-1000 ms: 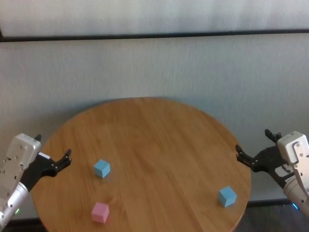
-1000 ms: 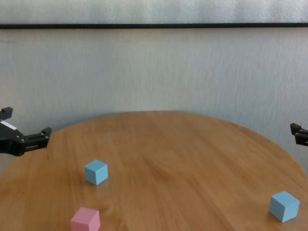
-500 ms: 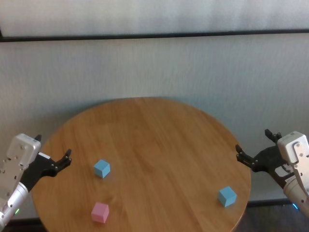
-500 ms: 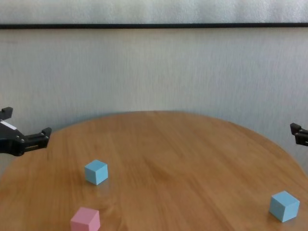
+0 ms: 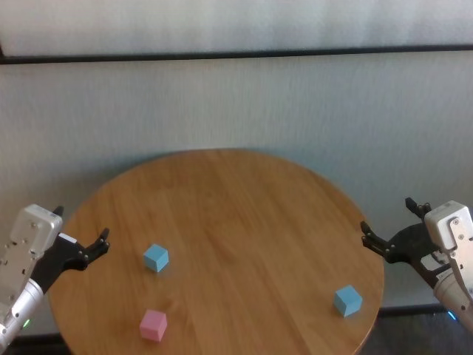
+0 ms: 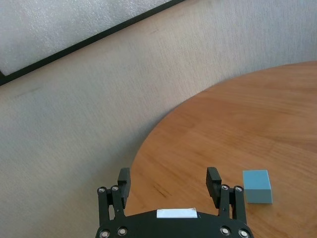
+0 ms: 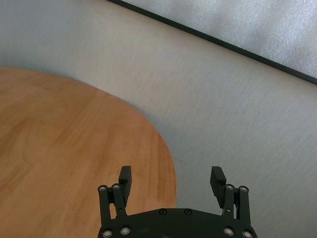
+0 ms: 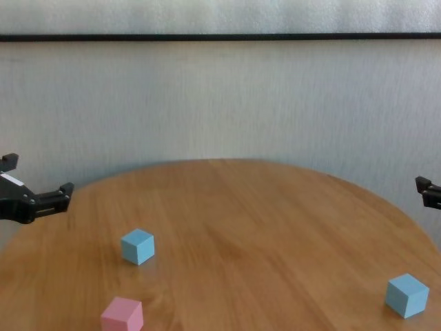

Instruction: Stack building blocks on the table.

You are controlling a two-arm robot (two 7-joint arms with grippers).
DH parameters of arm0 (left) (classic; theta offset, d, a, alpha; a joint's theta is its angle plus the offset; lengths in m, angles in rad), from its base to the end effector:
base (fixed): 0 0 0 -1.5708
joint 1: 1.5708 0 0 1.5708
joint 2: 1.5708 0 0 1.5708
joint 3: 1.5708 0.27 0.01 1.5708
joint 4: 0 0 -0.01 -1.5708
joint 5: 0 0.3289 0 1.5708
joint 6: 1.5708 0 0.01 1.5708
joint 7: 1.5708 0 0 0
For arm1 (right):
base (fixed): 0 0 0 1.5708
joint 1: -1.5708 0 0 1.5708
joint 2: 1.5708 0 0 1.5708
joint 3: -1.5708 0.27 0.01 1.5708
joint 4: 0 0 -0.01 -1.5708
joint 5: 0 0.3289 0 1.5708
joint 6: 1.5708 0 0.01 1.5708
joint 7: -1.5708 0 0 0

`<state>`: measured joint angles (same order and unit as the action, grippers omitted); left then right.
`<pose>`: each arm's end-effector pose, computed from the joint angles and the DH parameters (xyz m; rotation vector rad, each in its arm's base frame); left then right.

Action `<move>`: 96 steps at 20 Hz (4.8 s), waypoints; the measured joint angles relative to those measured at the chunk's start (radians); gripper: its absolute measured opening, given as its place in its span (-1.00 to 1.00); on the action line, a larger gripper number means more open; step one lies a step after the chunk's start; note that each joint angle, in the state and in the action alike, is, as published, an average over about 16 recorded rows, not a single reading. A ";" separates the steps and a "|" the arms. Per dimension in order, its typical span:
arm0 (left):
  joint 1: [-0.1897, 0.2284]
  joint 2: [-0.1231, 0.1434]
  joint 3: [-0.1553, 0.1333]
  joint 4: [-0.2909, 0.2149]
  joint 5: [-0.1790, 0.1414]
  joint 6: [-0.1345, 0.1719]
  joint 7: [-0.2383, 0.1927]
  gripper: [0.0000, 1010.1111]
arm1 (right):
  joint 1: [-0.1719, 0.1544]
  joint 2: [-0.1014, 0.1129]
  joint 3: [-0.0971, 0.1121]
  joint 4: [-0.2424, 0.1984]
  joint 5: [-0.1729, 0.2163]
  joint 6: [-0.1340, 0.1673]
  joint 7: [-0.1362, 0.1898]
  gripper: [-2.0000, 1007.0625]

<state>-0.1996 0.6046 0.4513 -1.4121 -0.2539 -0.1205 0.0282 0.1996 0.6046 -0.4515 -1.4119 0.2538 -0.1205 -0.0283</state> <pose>0.3739 0.0660 -0.2899 0.3043 -0.2851 1.2479 0.3738 -0.0660 -0.2900 -0.3045 -0.2851 -1.2479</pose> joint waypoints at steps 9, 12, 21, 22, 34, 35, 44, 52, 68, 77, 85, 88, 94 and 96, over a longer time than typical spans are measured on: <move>0.000 0.000 0.000 0.000 0.000 0.000 0.000 0.98 | 0.000 0.000 0.000 0.000 0.000 0.000 0.000 0.99; 0.000 0.000 0.000 0.000 0.000 0.000 0.000 0.98 | 0.000 0.000 0.000 0.000 0.000 0.000 0.000 0.99; 0.000 0.000 0.000 0.000 0.000 0.000 0.000 0.98 | 0.000 0.000 0.000 0.000 0.000 0.000 0.000 0.99; 0.000 0.000 0.000 0.000 0.000 0.000 0.000 0.98 | 0.000 0.000 0.000 0.000 0.000 0.000 0.000 0.99; -0.022 -0.019 -0.016 0.039 0.021 -0.010 0.043 0.98 | 0.000 0.000 0.000 0.000 0.000 0.000 0.000 0.99; -0.027 -0.023 -0.017 0.047 0.025 -0.013 0.045 0.98 | 0.000 0.000 0.000 0.000 0.000 0.000 0.000 0.99; -0.049 -0.050 -0.026 0.107 0.049 -0.054 0.021 0.98 | 0.000 0.000 0.000 0.000 0.000 0.000 0.000 0.99; 0.022 -0.001 -0.032 0.053 -0.053 -0.054 -0.170 0.98 | 0.000 0.000 0.000 0.000 0.000 0.000 0.000 0.99; 0.161 0.099 -0.068 -0.171 -0.289 0.188 -0.411 0.98 | 0.000 0.000 0.000 0.000 0.000 0.000 0.000 0.99; 0.143 0.082 -0.050 -0.264 -0.281 0.401 -0.369 0.98 | 0.000 0.000 0.000 0.000 0.000 0.000 0.000 0.99; 0.119 0.049 -0.032 -0.317 -0.255 0.548 -0.324 0.98 | 0.000 0.000 0.000 0.000 0.000 0.000 0.000 0.99; 0.118 0.038 -0.030 -0.329 -0.247 0.586 -0.306 0.98 | 0.000 0.000 0.000 0.000 0.000 0.000 0.000 0.99; 0.125 0.014 -0.035 -0.338 -0.232 0.647 -0.269 0.98 | 0.000 0.000 0.000 0.000 0.000 0.000 0.000 0.99; 0.125 0.007 -0.037 -0.336 -0.225 0.660 -0.259 0.98 | 0.000 0.000 0.000 0.000 0.000 0.000 0.000 0.99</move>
<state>-0.0743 0.6111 0.4143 -1.7479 -0.4788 0.5396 -0.2312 0.1996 0.6046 -0.4514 -1.4119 0.2538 -0.1205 -0.0283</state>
